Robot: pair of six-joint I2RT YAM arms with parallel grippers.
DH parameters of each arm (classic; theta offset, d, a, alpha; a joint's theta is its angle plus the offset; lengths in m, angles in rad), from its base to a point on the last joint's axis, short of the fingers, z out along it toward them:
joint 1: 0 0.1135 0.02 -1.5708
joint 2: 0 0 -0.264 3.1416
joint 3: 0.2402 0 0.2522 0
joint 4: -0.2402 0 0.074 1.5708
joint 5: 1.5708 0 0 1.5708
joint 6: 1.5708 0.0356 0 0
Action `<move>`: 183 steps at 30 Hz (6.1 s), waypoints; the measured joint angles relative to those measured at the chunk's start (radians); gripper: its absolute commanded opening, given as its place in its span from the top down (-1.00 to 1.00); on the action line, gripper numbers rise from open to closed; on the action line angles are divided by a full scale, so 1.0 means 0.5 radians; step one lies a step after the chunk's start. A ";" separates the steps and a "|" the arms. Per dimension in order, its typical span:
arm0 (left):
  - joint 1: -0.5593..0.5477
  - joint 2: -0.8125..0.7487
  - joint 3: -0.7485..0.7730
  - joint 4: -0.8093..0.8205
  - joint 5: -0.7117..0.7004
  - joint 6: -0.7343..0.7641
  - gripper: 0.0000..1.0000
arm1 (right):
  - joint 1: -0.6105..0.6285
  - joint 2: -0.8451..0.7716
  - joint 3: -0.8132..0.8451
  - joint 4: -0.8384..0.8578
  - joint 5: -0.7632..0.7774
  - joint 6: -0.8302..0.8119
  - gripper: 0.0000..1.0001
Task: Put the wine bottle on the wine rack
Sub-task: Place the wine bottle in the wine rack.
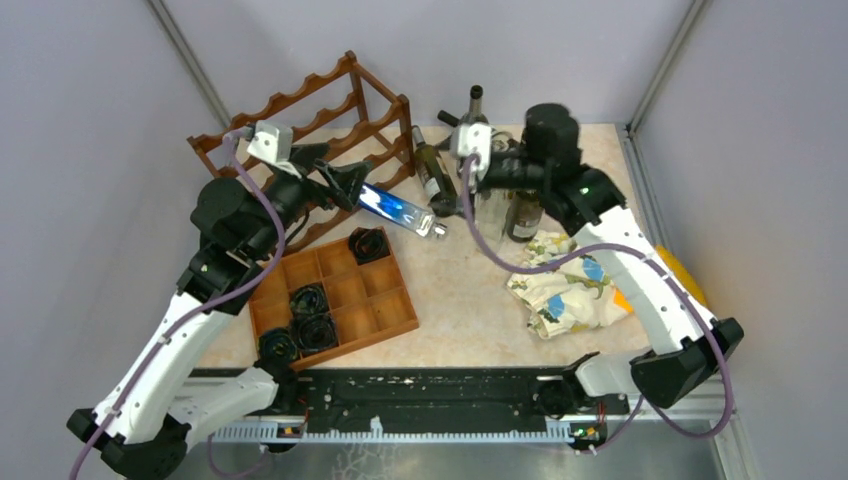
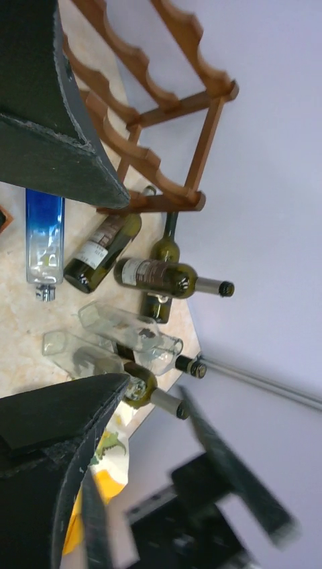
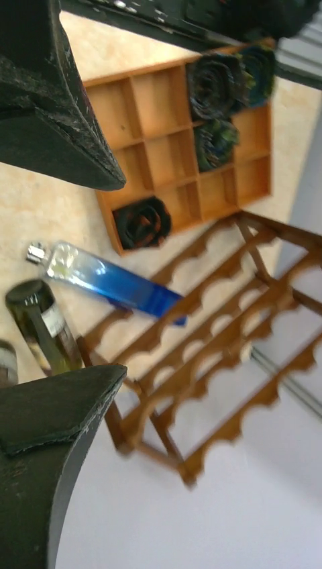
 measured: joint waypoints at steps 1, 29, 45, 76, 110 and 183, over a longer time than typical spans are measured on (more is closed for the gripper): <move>0.001 0.000 0.025 -0.008 -0.015 0.019 -0.96 | 0.054 -0.001 -0.050 -0.029 0.023 -0.045 -0.97; 0.001 -0.058 -0.011 -0.090 -0.462 0.401 -0.96 | 0.353 0.855 -0.685 0.407 1.335 0.289 -0.15; 0.001 0.074 -0.015 -0.027 -0.443 0.417 -0.96 | 0.287 1.086 -0.684 0.542 1.449 0.288 -0.04; 0.001 0.066 -0.130 0.066 -0.474 0.319 -0.96 | 0.294 1.351 -0.264 0.516 1.125 0.925 1.00; 0.001 0.089 -0.123 0.064 -0.500 0.339 -0.97 | 0.358 1.685 0.090 0.761 1.028 1.407 1.00; 0.001 0.188 -0.001 -0.024 -0.528 0.403 -0.96 | 0.432 2.043 0.444 1.038 1.106 1.775 0.44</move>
